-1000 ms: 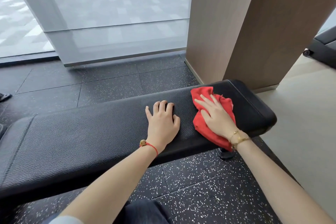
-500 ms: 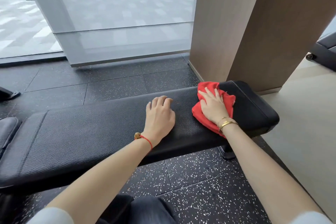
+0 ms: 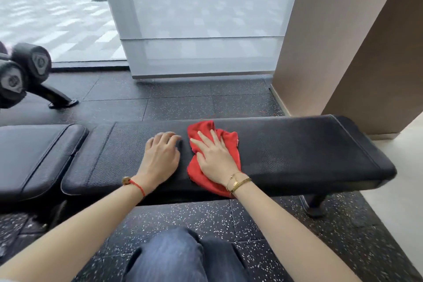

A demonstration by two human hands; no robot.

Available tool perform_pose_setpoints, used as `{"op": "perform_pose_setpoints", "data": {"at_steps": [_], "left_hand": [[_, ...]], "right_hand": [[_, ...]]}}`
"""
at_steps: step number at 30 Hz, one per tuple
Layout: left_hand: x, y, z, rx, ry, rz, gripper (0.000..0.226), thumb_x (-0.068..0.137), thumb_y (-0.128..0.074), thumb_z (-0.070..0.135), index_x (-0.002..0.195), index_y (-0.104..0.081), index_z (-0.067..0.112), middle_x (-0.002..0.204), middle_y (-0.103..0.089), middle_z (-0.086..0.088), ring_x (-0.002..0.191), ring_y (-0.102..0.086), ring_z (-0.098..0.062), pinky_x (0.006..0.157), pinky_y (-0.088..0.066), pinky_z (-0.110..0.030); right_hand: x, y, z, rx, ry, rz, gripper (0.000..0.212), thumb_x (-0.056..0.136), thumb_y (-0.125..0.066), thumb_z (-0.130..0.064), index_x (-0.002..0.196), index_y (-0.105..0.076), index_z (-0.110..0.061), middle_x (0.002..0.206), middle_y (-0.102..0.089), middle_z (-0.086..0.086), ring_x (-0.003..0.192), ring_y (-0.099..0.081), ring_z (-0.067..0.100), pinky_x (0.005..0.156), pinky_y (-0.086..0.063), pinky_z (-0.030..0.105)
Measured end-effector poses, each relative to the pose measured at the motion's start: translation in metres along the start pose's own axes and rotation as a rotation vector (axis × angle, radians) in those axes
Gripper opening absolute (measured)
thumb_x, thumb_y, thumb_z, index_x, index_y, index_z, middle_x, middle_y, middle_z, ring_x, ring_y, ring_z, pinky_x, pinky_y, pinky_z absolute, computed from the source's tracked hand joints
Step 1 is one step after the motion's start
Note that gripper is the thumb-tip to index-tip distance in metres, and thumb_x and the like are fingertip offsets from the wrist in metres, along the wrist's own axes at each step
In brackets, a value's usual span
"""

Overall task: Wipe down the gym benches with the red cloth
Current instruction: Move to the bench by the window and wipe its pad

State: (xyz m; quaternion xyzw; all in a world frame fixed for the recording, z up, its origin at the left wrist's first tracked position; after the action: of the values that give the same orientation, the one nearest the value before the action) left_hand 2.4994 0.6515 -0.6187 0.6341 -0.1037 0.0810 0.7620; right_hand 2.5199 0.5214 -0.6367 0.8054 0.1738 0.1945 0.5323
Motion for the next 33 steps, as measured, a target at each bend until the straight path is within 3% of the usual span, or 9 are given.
{"op": "perform_pose_setpoints", "data": {"at_steps": [4,9,12,19,24,30,33], "left_hand": [[-0.016,-0.002,-0.014,-0.012,0.009,0.012,0.045,0.088,-0.038,0.028,0.128,-0.057,0.019,0.134,-0.055,0.0,0.128,-0.047,-0.024,0.109,-0.035,-0.044],[-0.019,-0.004,-0.014,-0.046,0.042,0.044,0.039,0.091,-0.043,0.024,0.127,-0.057,0.019,0.134,-0.054,-0.001,0.128,-0.046,-0.025,0.111,-0.033,-0.047],[-0.02,-0.004,-0.014,-0.06,0.066,0.075,0.036,0.09,-0.047,0.022,0.124,-0.057,0.02,0.132,-0.055,0.001,0.126,-0.046,-0.023,0.11,-0.032,-0.047],[-0.019,-0.004,-0.016,-0.079,0.076,0.083,0.04,0.087,-0.045,0.024,0.124,-0.06,0.021,0.133,-0.057,0.002,0.127,-0.047,-0.023,0.111,-0.032,-0.045],[-0.021,-0.006,-0.019,-0.109,0.059,0.075,0.041,0.09,-0.046,0.023,0.129,-0.057,0.02,0.139,-0.054,0.001,0.132,-0.043,-0.023,0.115,-0.028,-0.046],[-0.021,-0.008,-0.018,-0.104,0.056,0.071,0.04,0.093,-0.049,0.021,0.133,-0.055,0.02,0.141,-0.051,0.001,0.135,-0.04,-0.022,0.117,-0.025,-0.046],[-0.021,-0.008,-0.017,-0.102,0.074,0.076,0.04,0.093,-0.05,0.02,0.132,-0.055,0.02,0.141,-0.052,0.001,0.134,-0.041,-0.022,0.117,-0.024,-0.045]], "right_hand": [[-0.032,0.014,0.028,0.093,0.018,0.055,0.047,0.097,-0.04,-0.023,0.144,-0.041,-0.031,0.159,-0.024,-0.009,0.15,-0.006,0.022,0.123,-0.001,0.041],[-0.011,0.04,0.097,0.059,-0.236,0.105,0.046,0.098,-0.039,-0.023,0.144,-0.041,-0.029,0.16,-0.022,-0.004,0.149,-0.007,0.028,0.122,-0.001,0.043],[0.023,0.041,0.1,-0.005,-0.352,0.096,0.048,0.099,-0.036,-0.027,0.147,-0.037,-0.028,0.161,-0.019,-0.003,0.149,-0.005,0.032,0.121,0.0,0.048],[0.029,-0.003,0.001,0.031,-0.011,-0.016,0.049,0.097,-0.038,-0.023,0.146,-0.037,-0.029,0.16,-0.02,-0.006,0.149,-0.003,0.028,0.122,0.0,0.047],[-0.014,0.012,0.033,0.078,0.018,0.035,0.048,0.097,-0.042,-0.021,0.143,-0.041,-0.032,0.159,-0.024,-0.008,0.15,-0.006,0.024,0.122,0.001,0.04],[-0.043,0.067,0.154,0.048,-0.322,0.178,0.045,0.097,-0.042,-0.018,0.141,-0.045,-0.027,0.158,-0.028,0.001,0.149,-0.011,0.031,0.123,-0.002,0.044],[-0.032,0.076,0.181,0.0,-0.482,0.194,0.046,0.098,-0.039,-0.022,0.144,-0.042,-0.026,0.159,-0.024,0.001,0.149,-0.007,0.032,0.122,0.001,0.046]]}}
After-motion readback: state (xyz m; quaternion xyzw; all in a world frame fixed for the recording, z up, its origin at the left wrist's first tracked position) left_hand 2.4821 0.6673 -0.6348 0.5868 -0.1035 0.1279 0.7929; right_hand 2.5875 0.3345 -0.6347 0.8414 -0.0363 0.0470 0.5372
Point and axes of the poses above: each hand's wrist, its own x-axis towards the middle knuckle, its own y-axis out of the back of the hand, z = x × y, the point moved 9 cm from there along x, towards the middle knuckle
